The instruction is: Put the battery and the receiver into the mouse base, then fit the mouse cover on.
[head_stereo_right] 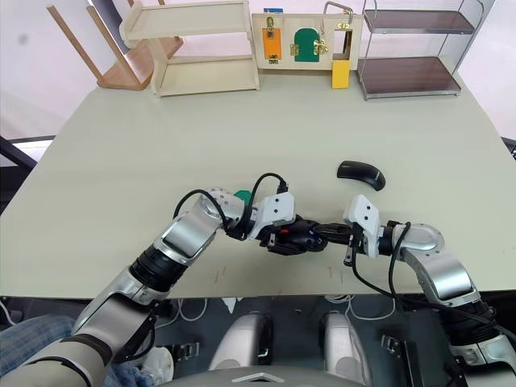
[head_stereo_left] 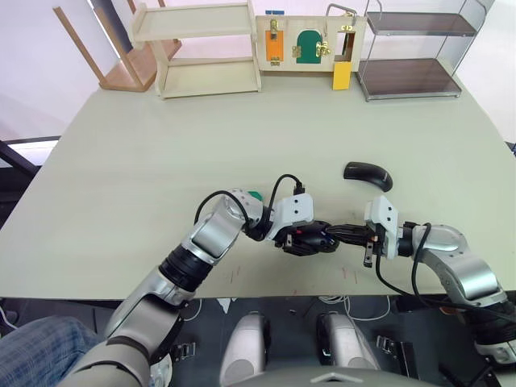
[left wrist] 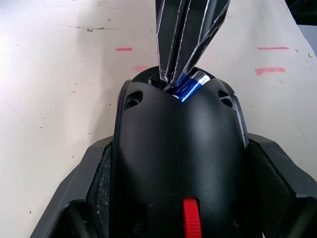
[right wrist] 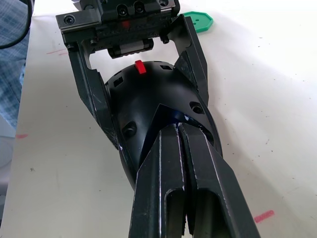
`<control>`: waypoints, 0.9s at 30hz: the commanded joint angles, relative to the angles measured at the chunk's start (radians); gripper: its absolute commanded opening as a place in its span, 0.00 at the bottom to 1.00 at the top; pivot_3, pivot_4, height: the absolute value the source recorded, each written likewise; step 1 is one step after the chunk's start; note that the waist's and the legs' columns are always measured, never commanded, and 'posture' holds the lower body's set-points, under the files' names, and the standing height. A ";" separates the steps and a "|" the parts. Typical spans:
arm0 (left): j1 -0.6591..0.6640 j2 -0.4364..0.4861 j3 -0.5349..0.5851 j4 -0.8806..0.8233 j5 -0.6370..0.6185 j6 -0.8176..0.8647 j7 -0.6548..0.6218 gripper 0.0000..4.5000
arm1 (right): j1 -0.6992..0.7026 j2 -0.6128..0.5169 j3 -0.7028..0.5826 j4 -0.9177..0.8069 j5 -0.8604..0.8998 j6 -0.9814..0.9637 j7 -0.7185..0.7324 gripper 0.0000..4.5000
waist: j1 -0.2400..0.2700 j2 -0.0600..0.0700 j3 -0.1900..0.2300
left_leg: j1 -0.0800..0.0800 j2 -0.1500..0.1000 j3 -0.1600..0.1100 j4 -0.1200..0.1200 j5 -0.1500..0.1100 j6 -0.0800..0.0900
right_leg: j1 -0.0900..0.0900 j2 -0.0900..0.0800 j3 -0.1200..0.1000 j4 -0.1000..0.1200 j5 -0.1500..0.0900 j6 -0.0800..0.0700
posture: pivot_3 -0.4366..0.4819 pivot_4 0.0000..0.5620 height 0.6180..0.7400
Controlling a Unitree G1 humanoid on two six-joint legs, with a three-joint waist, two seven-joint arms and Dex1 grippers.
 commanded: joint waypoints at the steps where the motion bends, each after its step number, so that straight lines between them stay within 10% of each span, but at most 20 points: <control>1: 0.002 0.005 -0.024 0.014 0.016 0.005 -0.006 0.66 | -0.010 0.002 -0.027 -0.010 0.004 -0.026 0.003 0.01 | 0.000 0.000 0.000 | 0.000 0.000 0.000 0.000 0.000 0.000 | 0.000 0.000 0.000 0.000 0.000 0.000 | 0.48 0.27 1.00; 27: -0.003 -0.006 -0.024 0.018 0.020 0.009 -0.003 0.66 | 0.016 -0.022 0.113 0.105 -0.156 0.064 -0.045 0.01 | -0.002 -0.010 -0.011 | 0.005 0.000 0.000 0.001 0.000 0.000 | 0.003 0.001 0.000 0.002 0.000 0.000 | 0.48 0.27 1.00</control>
